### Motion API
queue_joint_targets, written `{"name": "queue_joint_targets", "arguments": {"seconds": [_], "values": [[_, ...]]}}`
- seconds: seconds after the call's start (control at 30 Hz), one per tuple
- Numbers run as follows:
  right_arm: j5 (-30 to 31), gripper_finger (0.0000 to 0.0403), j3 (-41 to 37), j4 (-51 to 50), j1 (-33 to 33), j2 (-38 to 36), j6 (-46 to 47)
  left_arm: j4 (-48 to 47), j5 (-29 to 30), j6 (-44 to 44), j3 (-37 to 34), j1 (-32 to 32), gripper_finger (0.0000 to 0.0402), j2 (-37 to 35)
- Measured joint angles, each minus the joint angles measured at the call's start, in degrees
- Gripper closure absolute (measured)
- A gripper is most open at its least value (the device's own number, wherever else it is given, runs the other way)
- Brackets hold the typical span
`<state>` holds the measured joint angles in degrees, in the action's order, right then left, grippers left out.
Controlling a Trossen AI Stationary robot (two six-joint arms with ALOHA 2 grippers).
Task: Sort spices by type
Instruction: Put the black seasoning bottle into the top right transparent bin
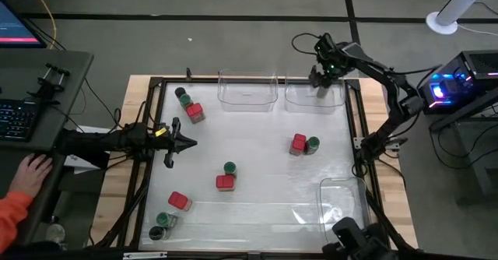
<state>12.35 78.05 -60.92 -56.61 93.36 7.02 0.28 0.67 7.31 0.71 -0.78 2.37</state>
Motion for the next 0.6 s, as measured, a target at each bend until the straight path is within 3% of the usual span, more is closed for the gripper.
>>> {"name": "queue_joint_targets", "arguments": {"seconds": [0.17,0.23,0.3,0.37,0.43,0.6], "values": [[0.4,0.0129,6.9,-4.9,0.0,0.0,-1.5,0.0,0.0,0.0,0.0,0.0,0.0401,0.0],[-4.4,0.0129,9.5,-6.9,0.4,-0.4,-1.5,0.0,0.0,0.0,0.0,0.0,0.0402,0.0],[-14.6,0.0128,10.4,-7.4,1.7,-1.7,-1.5,0.0,0.0,0.0,0.0,0.0,0.0401,0.0],[-23.8,0.0128,10.1,-6.7,5.2,-3.7,-0.6,0.0,0.0,0.0,0.0,0.0,0.0401,0.0],[-28.5,0.0128,9.0,-5.8,10.5,-5.6,0.1,0.0,0.0,0.0,0.0,0.0,0.0402,0.0],[-29.7,0.0128,7.7,-4.1,26.5,-7.8,0.6,0.0,0.0,0.0,0.0,0.0,0.0401,0.0]]}}
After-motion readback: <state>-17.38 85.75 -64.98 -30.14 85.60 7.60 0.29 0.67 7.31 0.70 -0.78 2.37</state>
